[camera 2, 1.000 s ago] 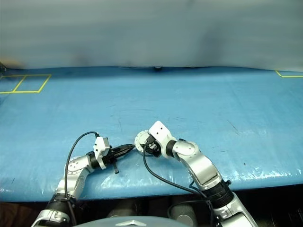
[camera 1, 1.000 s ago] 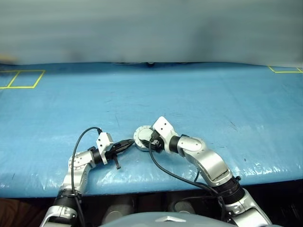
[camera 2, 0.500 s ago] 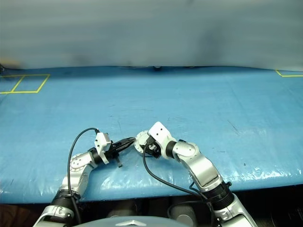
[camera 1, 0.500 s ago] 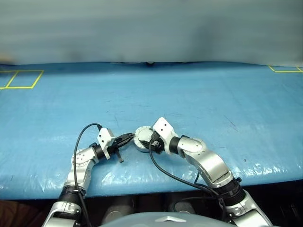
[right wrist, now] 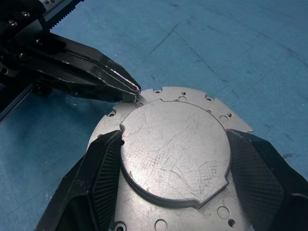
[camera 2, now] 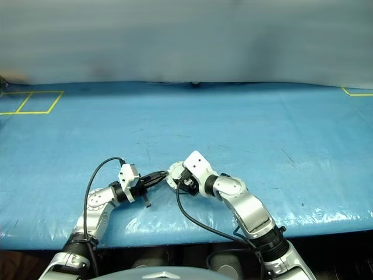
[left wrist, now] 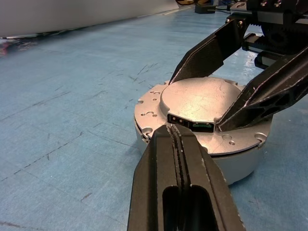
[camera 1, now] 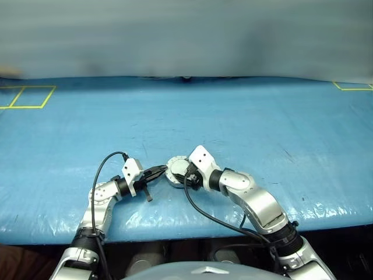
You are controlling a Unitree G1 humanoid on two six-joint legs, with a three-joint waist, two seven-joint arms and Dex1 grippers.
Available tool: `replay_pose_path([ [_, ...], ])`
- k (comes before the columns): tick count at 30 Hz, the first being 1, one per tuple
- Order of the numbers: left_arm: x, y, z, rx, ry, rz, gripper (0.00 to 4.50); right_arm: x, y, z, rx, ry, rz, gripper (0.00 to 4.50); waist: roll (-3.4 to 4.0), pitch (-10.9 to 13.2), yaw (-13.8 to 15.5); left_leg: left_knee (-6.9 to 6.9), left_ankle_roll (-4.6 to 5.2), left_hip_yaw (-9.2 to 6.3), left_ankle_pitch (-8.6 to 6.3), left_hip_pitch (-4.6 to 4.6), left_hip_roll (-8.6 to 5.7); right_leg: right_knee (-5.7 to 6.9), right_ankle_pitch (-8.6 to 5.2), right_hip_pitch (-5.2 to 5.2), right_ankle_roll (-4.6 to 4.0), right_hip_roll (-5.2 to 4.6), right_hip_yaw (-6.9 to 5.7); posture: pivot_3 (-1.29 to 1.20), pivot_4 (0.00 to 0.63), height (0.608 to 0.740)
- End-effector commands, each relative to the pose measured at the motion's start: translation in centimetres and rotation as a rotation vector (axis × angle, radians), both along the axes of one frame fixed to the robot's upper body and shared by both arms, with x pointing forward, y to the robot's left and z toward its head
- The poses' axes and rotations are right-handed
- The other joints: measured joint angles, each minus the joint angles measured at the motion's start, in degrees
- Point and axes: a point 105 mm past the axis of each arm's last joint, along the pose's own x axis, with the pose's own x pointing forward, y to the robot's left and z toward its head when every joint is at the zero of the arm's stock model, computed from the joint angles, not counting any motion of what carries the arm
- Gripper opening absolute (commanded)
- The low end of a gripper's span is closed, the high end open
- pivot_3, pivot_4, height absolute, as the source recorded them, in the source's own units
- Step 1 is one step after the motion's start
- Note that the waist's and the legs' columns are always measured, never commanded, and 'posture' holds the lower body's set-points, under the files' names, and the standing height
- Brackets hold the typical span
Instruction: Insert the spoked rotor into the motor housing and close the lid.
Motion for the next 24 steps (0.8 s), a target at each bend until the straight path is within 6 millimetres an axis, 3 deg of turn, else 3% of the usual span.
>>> replay_pose_path([
  [1,-0.9,-1.0,-1.2,0.045,0.041,-0.052,0.0,-1.4,-1.7,-4.5,-0.094,0.197,-0.071,3.01,-0.01,0.0,0.1,-0.01,0.0,0.0,0.0,0.0,0.0,0.0,-0.01,-0.01,-0.01,0.0,0.0,0.0,0.15,0.74],
  [8,-0.9,-0.9,-1.3,0.043,0.044,-0.049,0.0,-0.8,-1.1,-1.8,-0.045,0.097,-0.055,3.01,-0.02,0.1,0.7,-0.12,-0.02,0.0,-0.02,-0.06,-0.01,-0.05,-0.07,-0.12,-0.1,-0.01,-0.02,0.0,0.15,0.74],
  [13,-0.9,-1.1,-1.3,0.039,0.043,-0.053,0.0,-1.0,-1.0,-1.2,-0.056,0.065,-0.027,3.01,0.0,0.2,1.1,-0.14,-0.03,0.0,-0.08,-0.08,-0.03,-0.07,-0.02,-0.15,-0.02,-0.01,-0.04,0.0,0.15,0.74],
  [17,-0.8,-1.2,-1.3,0.036,0.041,-0.056,0.0,-1.2,-0.9,-1.1,-0.051,0.056,-0.033,4.37,-0.03,0.3,1.3,-0.15,-0.01,0.0,-0.11,-0.09,-0.03,-0.11,0.02,-0.15,0.07,-0.02,-0.05,0.0,0.15,0.74],
  [24,-0.8,-1.1,-1.3,0.038,0.043,-0.061,0.0,-0.8,-0.4,1.7,0.082,0.002,-0.062,4.48,-0.14,0.6,1.5,-0.15,0.03,-0.01,-0.18,-0.17,-0.06,-0.21,0.05,-0.2,0.16,-0.02,-0.07,0.0,0.15,0.74],
])
